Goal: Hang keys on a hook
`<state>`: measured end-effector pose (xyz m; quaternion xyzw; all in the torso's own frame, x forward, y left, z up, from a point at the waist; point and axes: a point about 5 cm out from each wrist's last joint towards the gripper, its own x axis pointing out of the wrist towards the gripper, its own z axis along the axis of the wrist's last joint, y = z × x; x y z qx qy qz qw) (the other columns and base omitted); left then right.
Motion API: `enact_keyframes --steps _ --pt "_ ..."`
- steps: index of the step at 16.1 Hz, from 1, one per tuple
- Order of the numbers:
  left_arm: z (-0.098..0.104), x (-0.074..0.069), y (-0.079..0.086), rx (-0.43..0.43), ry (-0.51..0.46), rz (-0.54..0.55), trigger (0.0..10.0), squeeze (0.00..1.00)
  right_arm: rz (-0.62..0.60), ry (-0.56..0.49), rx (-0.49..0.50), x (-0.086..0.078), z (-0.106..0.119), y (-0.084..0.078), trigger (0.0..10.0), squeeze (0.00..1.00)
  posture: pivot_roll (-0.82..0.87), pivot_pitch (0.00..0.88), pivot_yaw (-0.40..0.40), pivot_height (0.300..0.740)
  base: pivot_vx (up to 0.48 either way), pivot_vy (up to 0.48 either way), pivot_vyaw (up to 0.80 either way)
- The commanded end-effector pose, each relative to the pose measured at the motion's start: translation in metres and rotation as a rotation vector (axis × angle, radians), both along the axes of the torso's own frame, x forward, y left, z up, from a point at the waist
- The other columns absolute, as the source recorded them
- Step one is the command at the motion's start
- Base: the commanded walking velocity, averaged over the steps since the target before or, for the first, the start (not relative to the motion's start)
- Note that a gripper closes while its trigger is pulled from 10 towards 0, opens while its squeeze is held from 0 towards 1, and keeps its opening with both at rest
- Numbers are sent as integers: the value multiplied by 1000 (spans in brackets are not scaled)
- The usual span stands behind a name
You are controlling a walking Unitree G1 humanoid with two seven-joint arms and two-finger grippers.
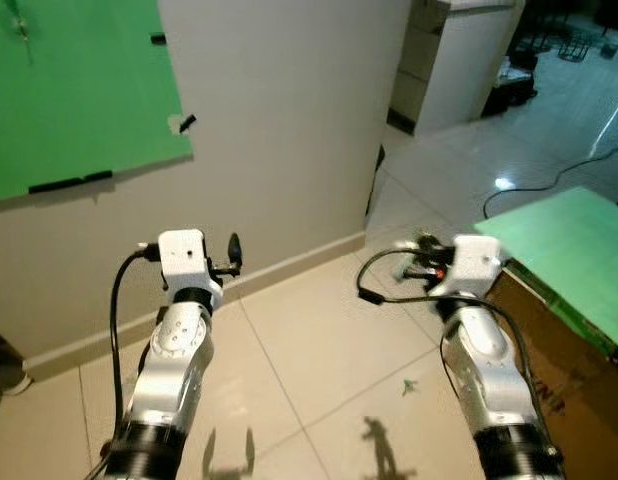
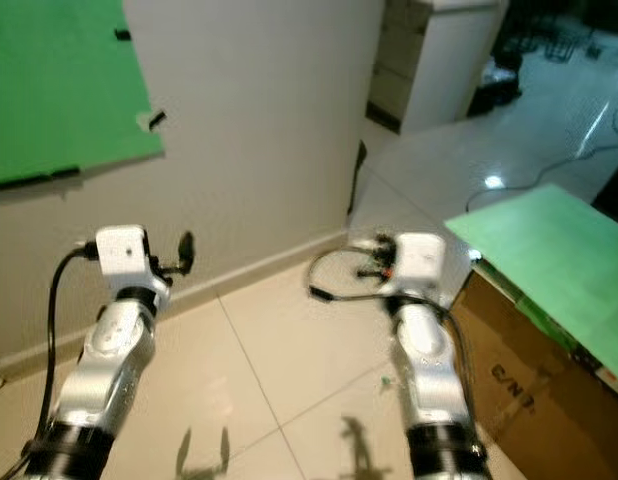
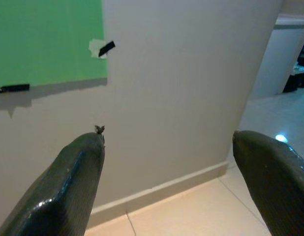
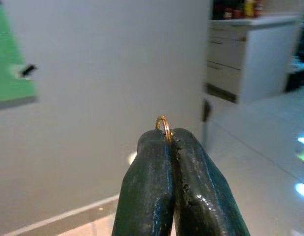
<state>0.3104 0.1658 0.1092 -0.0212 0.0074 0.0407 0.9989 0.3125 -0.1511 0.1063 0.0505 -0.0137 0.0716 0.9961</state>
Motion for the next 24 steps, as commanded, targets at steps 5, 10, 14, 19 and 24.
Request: enact_keyframes --steps 5,10,14,19,24 --pt "-13 -5 -29 -142 67 -100 10000 0 69 140 -4 -7 -24 -4 0 0 91 0 -5 740 384 0 0" --pt "-17 -24 14 39 95 -43 10000 0 28 162 57 -18 -27 -28 0 0 132 0 -17 740 0 0 0" --pt "-23 -50 24 1 141 19 10000 0 53 206 102 -20 -38 -15 0 0 159 0 -22 740 0 0 0" --pt "-1 -43 26 41 65 17 10000 0 118 192 123 -10 -33 0 0 0 174 0 -18 740 0 0 354" --pt "5 -31 16 -7 44 43 10000 0 209 171 135 -12 -30 19 0 0 156 0 -9 740 288 0 350"
